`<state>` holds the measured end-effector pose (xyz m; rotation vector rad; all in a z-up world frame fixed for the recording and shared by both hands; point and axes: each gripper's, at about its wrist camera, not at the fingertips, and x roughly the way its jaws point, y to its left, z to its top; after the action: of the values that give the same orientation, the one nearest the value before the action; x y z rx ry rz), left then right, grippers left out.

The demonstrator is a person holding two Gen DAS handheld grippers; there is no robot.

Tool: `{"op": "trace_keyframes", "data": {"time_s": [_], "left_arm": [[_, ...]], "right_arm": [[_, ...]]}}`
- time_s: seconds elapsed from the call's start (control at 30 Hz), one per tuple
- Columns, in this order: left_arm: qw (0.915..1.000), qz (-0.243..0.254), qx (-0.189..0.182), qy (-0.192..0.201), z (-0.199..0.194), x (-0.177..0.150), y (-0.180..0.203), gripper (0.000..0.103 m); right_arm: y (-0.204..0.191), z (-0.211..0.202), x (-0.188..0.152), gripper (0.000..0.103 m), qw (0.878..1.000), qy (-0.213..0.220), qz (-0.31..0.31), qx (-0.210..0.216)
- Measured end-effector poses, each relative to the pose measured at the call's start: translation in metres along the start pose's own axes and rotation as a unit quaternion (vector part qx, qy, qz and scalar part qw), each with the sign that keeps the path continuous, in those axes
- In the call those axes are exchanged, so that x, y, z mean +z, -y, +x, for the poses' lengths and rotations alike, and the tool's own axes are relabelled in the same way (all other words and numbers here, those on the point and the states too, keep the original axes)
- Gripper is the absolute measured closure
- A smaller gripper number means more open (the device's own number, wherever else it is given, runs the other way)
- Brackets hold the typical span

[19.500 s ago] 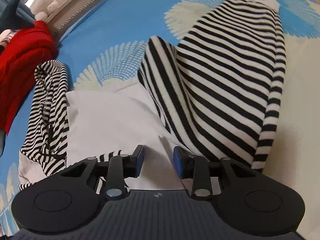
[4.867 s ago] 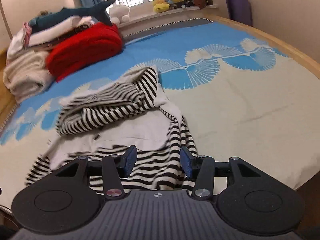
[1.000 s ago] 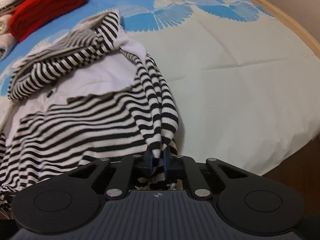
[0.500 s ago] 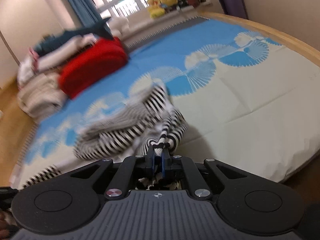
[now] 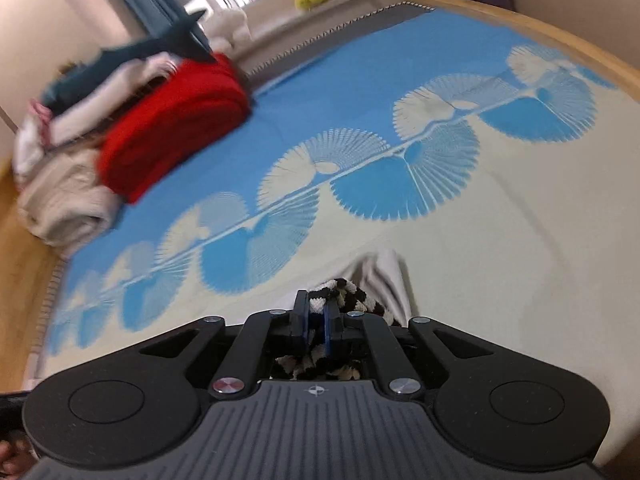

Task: Fold small clothes

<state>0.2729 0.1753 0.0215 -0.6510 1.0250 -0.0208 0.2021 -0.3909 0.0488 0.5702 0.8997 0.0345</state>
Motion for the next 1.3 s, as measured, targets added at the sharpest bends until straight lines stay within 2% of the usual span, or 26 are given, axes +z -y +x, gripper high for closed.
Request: {"op": "trace_keyframes", "data": {"time_s": [0.07,0.1,0.17,0.23,0.27,0.3,0.37,0.5,0.53,0.6,0.63,0.67,0.73,0.77,0.8,0.83,0.87,0.93,0.97,1.0,1.03,1.1,1.17,1.23,1.27,1.3], "left_arm": [[0.9985,-0.053,-0.014,0.006,0.014,0.015,-0.023,0.072],[0.9975,-0.064,-0.026,0.011,0.014,0.017,-0.03,0.071],[0.9981,-0.056,-0.026,0.004,0.009,0.015,-0.032,0.071],[0.9989,0.022,-0.042,0.006,0.003,0.012,-0.014,0.058],[0.9968,0.066,-0.045,0.005,0.003,0.009,-0.003,0.046],[0.9932,0.108,-0.043,0.006,0.004,0.006,0.006,0.04],[0.9837,0.179,-0.014,0.005,0.014,-0.006,0.019,0.039],[0.9676,0.248,0.047,-0.011,0.045,-0.028,0.03,0.037],[0.9632,0.264,0.051,-0.007,0.051,-0.032,0.034,0.035],[0.9561,0.288,0.053,0.011,0.064,-0.041,0.036,0.022],[0.9521,0.298,0.066,0.014,0.072,-0.044,0.038,0.022],[0.9451,0.315,0.087,0.006,0.08,-0.046,0.044,0.024],[0.9315,0.352,0.083,0.037,0.085,-0.047,0.055,0.033],[0.9243,0.37,0.076,0.052,0.086,-0.045,0.059,0.052],[0.9198,0.382,0.071,0.058,0.086,-0.042,0.061,0.087],[0.9206,0.379,0.069,0.064,0.086,-0.034,0.06,0.097],[0.9259,0.362,0.071,0.081,0.084,-0.026,0.059,0.097],[0.9487,0.286,0.064,0.119,0.075,-0.002,0.047,0.099],[0.9572,0.246,0.075,0.133,0.075,0.007,0.041,0.1],[0.9655,0.21,0.082,0.13,0.078,0.015,0.033,0.101],[0.9704,0.184,0.102,0.119,0.085,0.019,0.028,0.101],[0.9728,0.173,0.127,0.087,0.099,0.023,0.025,0.101],[0.9786,0.159,0.108,0.074,0.102,0.025,0.026,0.1],[0.98,0.163,0.082,0.079,0.096,0.027,0.031,0.093],[0.9796,0.17,0.071,0.079,0.092,0.027,0.032,0.081],[0.9791,0.178,0.062,0.077,0.088,0.027,0.032,0.064]], "right_arm": [[0.008,0.035,0.011,0.079,1.0,0.004,0.024,-0.014],[0.014,0.047,0.013,0.077,0.999,0.006,0.029,-0.022],[0.025,0.054,0.006,0.07,0.999,0.017,0.021,-0.043],[0.03,0.058,-0.003,0.067,0.999,-0.009,-0.011,-0.047],[0.03,0.058,-0.005,0.065,0.999,-0.013,-0.025,-0.038],[0.029,0.057,-0.007,0.063,0.999,-0.01,-0.045,-0.026],[0.021,0.064,-0.012,0.059,0.995,-0.026,-0.095,-0.021],[0.019,0.09,-0.028,0.058,0.989,-0.093,-0.118,-0.012],[0.018,0.097,-0.032,0.058,0.987,-0.104,-0.118,-0.016],[0.013,0.107,-0.034,0.058,0.986,-0.115,-0.119,-0.02],[0.009,0.113,-0.033,0.058,0.985,-0.115,-0.123,-0.027],[0.006,0.118,-0.032,0.066,0.985,-0.115,-0.127,-0.035],[0.002,0.126,-0.029,0.09,0.984,-0.118,-0.124,-0.044],[0.001,0.127,-0.026,0.091,0.986,-0.111,-0.114,-0.042],[-0.002,0.124,-0.02,0.092,0.99,-0.093,-0.104,-0.034],[-0.005,0.118,-0.012,0.093,0.993,-0.068,-0.095,-0.024],[-0.009,0.114,-0.003,0.093,0.996,-0.04,-0.084,-0.012],[-0.012,0.106,0.012,0.093,0.998,0.005,-0.053,0.017],[-0.013,0.106,0.018,0.093,0.999,0.019,-0.04,0.025],[-0.014,0.11,0.022,0.093,0.999,0.032,-0.028,0.015],[-0.013,0.116,0.025,0.093,0.999,0.032,-0.016,0.006],[-0.01,0.138,0.026,0.091,1.0,0.012,0.016,-0.024],[-0.007,0.165,0.022,0.085,0.998,-0.031,0.031,-0.037],[-0.01,0.181,0.016,0.081,0.997,-0.054,0.028,-0.049],[-0.014,0.181,0.016,0.075,0.997,-0.054,0.014,-0.055],[-0.017,0.177,0.017,0.072,0.997,-0.052,0.002,-0.052]]}}
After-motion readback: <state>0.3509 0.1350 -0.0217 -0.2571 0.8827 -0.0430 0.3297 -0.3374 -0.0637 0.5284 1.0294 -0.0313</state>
